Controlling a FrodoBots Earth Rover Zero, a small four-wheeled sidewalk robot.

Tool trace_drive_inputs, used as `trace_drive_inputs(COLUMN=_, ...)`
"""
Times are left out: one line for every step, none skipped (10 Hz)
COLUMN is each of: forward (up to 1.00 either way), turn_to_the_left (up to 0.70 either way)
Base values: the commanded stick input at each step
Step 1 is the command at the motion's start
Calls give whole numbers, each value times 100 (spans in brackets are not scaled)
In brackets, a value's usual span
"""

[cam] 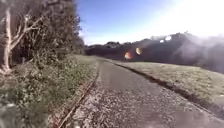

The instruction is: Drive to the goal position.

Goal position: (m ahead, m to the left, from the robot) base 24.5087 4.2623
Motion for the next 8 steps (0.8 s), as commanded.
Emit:
trace_drive_inputs(forward=0, turn_to_the_left=0)
trace_drive_inputs(forward=0, turn_to_the_left=0)
trace_drive_inputs(forward=0, turn_to_the_left=0)
trace_drive_inputs(forward=0, turn_to_the_left=0)
trace_drive_inputs(forward=0, turn_to_the_left=0)
trace_drive_inputs(forward=0, turn_to_the_left=0)
trace_drive_inputs(forward=0, turn_to_the_left=0)
trace_drive_inputs(forward=0, turn_to_the_left=0)
